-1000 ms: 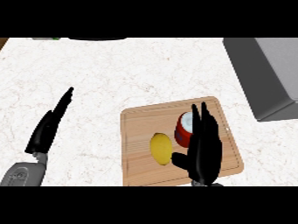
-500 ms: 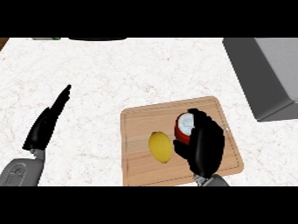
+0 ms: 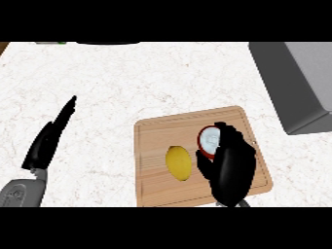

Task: Pick the can from the cutting board and place it in the cardboard box

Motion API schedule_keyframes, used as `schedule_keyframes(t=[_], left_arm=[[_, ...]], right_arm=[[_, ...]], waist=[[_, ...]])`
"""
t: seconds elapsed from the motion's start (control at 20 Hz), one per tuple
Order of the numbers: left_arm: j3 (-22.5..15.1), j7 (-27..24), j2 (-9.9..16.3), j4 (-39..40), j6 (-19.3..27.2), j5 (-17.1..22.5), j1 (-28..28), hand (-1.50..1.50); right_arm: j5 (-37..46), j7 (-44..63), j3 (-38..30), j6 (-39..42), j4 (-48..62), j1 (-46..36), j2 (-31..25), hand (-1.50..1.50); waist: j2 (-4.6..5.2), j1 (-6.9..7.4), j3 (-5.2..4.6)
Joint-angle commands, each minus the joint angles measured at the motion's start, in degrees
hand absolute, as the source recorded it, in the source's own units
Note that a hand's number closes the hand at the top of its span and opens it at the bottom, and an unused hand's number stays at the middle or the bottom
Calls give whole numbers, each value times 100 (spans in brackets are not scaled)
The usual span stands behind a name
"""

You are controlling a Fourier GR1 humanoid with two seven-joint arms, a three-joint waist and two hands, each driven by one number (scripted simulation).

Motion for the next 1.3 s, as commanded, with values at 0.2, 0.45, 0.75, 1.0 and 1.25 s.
schedule_keyframes(t=[0.2,0.45,0.75,1.0,1.25], left_arm=[[-103,21,-83,-44,-55,-11,-207,0],[42,-27,2,94,-136,99,-45,0],[-20,-53,-156,-31,135,-91,157,0],[-181,491,-267,-279,70,-157,-90,0],[-38,165,-191,-158,17,-100,85,0]], right_arm=[[-2175,-2543,667,1490,194,-29,-1340,150],[-3870,-3790,-315,2800,-1132,-726,-2546,150],[-4874,-3812,-1998,3890,-2087,-1242,-3499,150],[-5661,-3695,-3250,4587,-2117,-1516,-3960,150],[-6088,-3700,-4144,4834,-1606,-1956,-4093,150]], waist=[[143,305,-2],[18,49,-9],[-4,-34,-2],[-4,-43,3],[7,10,4]])
